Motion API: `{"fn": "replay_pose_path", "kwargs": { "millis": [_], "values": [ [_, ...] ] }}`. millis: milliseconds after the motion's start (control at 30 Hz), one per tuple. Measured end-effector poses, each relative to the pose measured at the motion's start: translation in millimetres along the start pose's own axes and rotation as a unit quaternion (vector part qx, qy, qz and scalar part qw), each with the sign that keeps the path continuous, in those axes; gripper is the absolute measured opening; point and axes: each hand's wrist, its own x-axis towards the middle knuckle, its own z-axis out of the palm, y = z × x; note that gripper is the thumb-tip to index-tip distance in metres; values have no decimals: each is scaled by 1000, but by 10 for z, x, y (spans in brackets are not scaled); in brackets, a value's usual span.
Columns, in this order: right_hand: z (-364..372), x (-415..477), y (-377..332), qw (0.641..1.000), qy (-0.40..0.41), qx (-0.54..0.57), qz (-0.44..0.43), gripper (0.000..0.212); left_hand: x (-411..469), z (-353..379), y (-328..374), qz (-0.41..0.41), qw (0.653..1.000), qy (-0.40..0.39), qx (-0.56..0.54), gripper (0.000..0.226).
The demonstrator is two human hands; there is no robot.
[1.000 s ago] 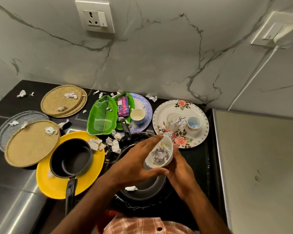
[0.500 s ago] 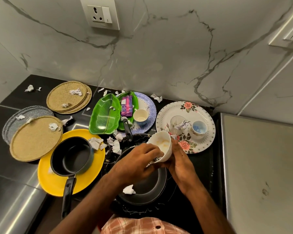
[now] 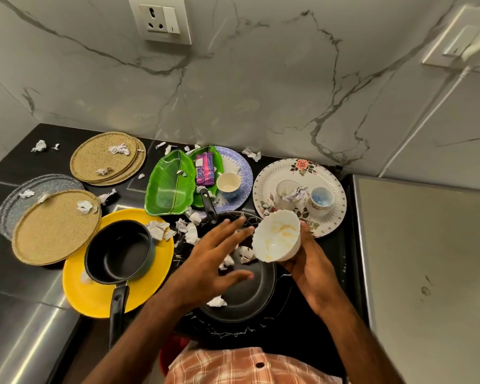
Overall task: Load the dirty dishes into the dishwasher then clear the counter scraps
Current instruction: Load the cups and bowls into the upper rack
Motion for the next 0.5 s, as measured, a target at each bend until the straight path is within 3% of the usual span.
{"fn": "replay_pose_path", "kwargs": {
  "millis": [267, 500],
  "values": [
    [217, -545, 235, 1000, 3, 8, -17, 52, -210, 168, 340, 122, 992, 34, 13, 37],
    [173, -1154, 516, 999, 12, 13, -36, 47, -561, 196, 328, 90, 993, 2, -79, 30]
  ]
}}
